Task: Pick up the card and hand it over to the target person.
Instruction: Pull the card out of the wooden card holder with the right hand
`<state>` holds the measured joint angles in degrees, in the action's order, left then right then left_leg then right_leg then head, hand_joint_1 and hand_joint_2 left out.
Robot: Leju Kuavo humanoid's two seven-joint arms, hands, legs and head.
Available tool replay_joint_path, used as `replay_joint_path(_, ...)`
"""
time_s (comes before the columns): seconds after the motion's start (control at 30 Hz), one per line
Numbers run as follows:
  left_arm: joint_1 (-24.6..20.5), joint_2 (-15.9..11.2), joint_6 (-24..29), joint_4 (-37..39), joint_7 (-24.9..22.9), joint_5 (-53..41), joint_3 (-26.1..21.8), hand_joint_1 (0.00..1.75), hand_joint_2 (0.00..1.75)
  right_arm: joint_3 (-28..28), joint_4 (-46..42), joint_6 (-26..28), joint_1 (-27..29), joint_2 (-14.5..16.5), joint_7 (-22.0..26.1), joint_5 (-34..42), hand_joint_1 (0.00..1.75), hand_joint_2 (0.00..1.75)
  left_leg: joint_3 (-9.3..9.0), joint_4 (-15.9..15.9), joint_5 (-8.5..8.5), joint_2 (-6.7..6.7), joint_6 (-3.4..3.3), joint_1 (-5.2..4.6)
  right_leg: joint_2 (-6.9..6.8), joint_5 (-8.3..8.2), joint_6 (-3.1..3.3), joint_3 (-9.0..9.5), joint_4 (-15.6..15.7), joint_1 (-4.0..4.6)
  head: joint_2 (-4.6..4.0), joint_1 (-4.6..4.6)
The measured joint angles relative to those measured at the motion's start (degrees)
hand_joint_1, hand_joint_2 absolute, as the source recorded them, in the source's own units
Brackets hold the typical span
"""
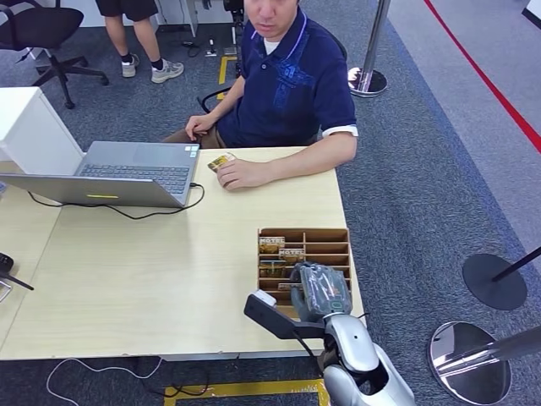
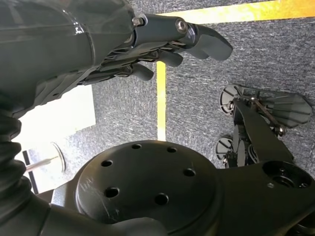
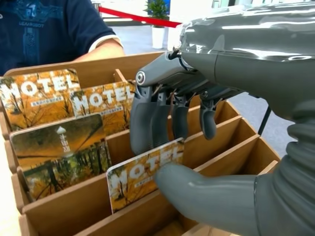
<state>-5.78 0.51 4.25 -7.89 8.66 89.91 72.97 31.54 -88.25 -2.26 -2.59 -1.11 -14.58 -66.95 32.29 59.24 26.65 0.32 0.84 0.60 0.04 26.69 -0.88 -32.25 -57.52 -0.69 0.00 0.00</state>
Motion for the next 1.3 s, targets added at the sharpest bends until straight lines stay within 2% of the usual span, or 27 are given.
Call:
replay_joint_path(0.07,0.0,-0.02,0.0,0.0,0.0,0.01,0.01,0.0,1.75,0.01,0.18,-0.03,-0.02,-0.04,-0.01,0.06,1.13,1.75,0.01,-0.01,-0.01,0.02,0.0,0.01,0.02,-0.02,0.0,-0.01,0.02,0.01,0.0,0.0)
replay_joint_path(0.2,0.02,-0.05,0.0,0.0,-0.01,0.02,0.03,0.0,1.75,-0.06,0.23,-0.01,-0.01,-0.15,-0.04,0.18,1.51,1.75,0.02,-0.03,-0.02,0.05,-0.01,0.01,0.05,-0.04,0.01,-0.03,0.04,0.02,0.0,0.0)
replay_joint_path(0.23,0.02,-0.05,0.0,0.0,-0.01,0.02,0.03,0.0,1.75,-0.07,0.19,0.0,0.0,-0.17,-0.05,0.19,1.54,1.75,0.01,-0.02,-0.01,0.01,0.0,0.01,0.01,-0.02,0.0,0.0,0.03,0.01,0.0,0.0)
replay_joint_path(0.6,0.05,-0.09,-0.03,-0.01,-0.02,0.04,0.04,0.0,1.75,-0.09,-0.02,0.04,0.11,-0.14,-0.08,0.25,1.64,1.75,0.01,-0.02,-0.01,-0.02,0.0,0.01,-0.01,-0.01,0.0,0.03,0.03,0.01,0.0,0.0)
replay_joint_path(0.73,0.12,-0.59,-2.39,-0.27,2.44,-1.61,1.28,0.0,1.75,-0.03,-0.48,0.07,0.03,-0.06,-0.14,0.27,1.64,1.75,0.02,-0.04,-0.02,0.01,0.0,0.02,0.01,-0.03,0.01,0.01,0.05,0.02,0.0,0.0)
replay_joint_path(0.87,0.1,-0.64,-2.09,0.13,2.89,-3.23,2.7,0.0,1.75,-0.16,-0.87,0.03,0.19,0.06,-0.3,0.33,1.66,1.75,0.05,-0.02,-0.02,-0.04,0.0,0.01,-0.04,-0.01,0.0,0.03,0.03,0.01,0.0,0.0)
replay_joint_path(1.03,0.27,-0.8,-2.94,-0.13,2.49,-1.84,0.81,0.0,1.75,0.05,-1.65,-0.01,0.16,-0.11,-0.19,0.4,1.66,1.75,0.07,0.0,-0.01,-0.07,0.01,0.0,-0.06,0.02,0.0,0.04,-0.01,0.0,0.0,0.0)
replay_joint_path(1.3,0.43,-0.56,-3.46,0.06,2.84,-1.72,0.67,0.0,1.75,-2.09,-10.14,2.05,-1.34,-1.98,1.13,1.49,1.66,1.75,0.1,-0.04,-0.04,-0.01,0.0,0.02,0.0,-0.05,0.01,0.0,0.05,0.02,0.0,0.0)
